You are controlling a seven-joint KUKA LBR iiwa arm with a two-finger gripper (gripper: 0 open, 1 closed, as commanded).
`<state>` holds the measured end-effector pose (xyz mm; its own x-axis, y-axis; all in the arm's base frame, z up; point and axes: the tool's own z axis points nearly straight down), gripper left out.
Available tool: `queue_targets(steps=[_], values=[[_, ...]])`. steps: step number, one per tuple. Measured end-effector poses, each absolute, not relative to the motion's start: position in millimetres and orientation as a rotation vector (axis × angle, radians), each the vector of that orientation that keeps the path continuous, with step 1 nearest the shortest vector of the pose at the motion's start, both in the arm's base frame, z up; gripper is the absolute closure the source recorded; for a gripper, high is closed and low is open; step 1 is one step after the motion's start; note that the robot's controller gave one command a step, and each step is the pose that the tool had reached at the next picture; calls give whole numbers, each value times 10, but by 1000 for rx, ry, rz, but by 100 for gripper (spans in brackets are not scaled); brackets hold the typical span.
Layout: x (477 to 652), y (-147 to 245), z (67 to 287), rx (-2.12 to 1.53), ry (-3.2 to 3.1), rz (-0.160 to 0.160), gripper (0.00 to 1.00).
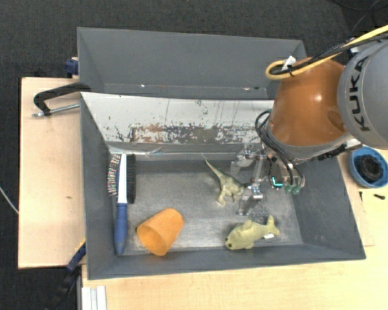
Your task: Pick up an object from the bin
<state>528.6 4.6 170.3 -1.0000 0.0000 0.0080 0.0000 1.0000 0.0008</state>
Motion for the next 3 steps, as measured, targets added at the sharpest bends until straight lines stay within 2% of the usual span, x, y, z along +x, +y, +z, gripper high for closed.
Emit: queue_targets(steps=[1,3], values=[[5736,-74,720,-287,-3131,-4,0],[5749,-63,745,-283,-3131,-2,0]])
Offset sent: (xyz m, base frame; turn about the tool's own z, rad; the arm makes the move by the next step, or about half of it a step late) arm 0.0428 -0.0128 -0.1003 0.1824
